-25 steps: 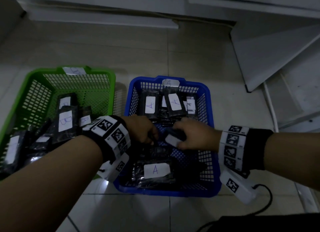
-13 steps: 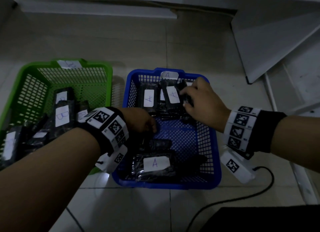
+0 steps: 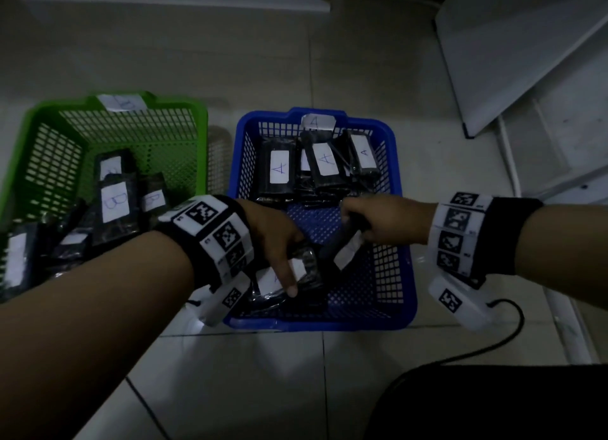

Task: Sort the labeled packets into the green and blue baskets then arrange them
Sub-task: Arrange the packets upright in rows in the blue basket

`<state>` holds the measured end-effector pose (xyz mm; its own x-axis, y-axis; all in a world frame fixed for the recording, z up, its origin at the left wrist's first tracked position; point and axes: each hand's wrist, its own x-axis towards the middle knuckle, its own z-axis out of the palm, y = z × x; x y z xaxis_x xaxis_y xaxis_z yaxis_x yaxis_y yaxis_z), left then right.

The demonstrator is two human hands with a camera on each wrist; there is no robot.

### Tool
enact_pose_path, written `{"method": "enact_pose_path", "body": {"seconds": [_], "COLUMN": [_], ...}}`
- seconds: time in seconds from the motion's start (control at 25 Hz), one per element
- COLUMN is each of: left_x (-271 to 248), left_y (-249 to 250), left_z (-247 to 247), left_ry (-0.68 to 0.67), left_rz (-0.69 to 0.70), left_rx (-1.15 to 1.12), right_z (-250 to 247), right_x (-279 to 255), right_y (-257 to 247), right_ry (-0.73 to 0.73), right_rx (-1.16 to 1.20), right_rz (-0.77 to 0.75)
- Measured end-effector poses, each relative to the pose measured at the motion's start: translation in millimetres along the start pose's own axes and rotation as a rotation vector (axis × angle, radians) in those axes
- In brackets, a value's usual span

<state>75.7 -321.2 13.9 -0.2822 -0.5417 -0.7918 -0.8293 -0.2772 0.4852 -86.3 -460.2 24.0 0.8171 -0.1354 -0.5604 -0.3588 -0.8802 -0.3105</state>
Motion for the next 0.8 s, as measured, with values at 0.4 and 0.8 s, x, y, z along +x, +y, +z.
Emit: {"method": "enact_pose_path", "body": {"seconds": [0.4,0.8], "left_x": [-40,-53], "left_y": [-18,-24], "left_z": [-32,-32], "left_ry": [0.533,0.652], "left_rz": [0.009,0.008], "left_rx": [-0.41,-0.619], "right_z": [-20,28], "right_x": [10,27], "right_y": [-5,-13], "right_ry": [0.289,0.284], "right_rx": [0.173,0.66], "right_rz": [0.132,0.361]}}
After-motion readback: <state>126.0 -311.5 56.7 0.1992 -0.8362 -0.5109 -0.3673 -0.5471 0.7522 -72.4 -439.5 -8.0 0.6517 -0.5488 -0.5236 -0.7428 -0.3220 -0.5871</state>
